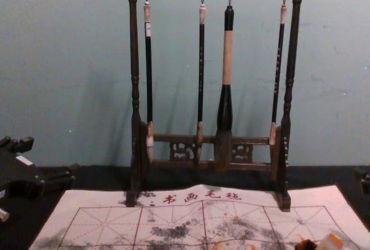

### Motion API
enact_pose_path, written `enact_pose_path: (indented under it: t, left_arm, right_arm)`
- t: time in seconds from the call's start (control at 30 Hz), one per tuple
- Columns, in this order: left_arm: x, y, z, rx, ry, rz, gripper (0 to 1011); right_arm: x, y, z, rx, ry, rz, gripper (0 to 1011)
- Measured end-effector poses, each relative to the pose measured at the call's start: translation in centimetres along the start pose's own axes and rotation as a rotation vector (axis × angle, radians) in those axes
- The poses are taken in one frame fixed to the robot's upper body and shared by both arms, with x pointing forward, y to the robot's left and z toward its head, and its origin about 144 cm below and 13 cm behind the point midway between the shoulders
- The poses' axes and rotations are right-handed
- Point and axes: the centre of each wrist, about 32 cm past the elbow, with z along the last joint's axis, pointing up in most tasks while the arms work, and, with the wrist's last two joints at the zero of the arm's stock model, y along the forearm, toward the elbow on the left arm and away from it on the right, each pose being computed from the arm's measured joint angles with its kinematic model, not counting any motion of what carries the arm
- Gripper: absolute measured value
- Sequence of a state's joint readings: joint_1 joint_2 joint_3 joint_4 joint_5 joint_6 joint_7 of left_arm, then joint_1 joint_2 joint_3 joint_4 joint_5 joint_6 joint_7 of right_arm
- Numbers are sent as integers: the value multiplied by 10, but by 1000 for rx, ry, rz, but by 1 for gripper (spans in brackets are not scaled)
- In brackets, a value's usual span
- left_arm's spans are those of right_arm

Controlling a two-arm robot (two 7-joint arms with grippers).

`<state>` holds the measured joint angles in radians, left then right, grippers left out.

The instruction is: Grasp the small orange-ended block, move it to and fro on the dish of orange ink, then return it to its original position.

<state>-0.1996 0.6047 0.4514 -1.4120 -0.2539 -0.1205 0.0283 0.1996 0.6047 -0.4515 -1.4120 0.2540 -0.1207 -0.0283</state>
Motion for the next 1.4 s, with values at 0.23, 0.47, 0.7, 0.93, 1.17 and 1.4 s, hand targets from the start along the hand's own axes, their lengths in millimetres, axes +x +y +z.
enact_pose_path:
  t: [0.23, 0.47, 0.7, 0.93, 1.17, 1.4]
  left_arm:
    - [0, 0, 0, 0, 0, 0, 1001]
    - [0, 0, 0, 0, 0, 0, 1001]
    - [0, 0, 0, 0, 0, 0, 1001]
    - [0, 0, 0, 0, 0, 0, 1001]
    - [0, 0, 0, 0, 0, 0, 1001]
    - [0, 0, 0, 0, 0, 0, 1001]
  right_arm:
    - [0, 0, 0, 0, 0, 0, 1000]
    - [5, 1, 2, 7, 13, 13, 1000]
    - [11, 0, 6, 30, 43, 27, 1000]
    - [18, -13, 12, 73, 75, 86, 1000]
    - [20, -34, 14, 114, 85, 153, 1000]
    - [13, -53, 15, 143, 104, 247, 1000]
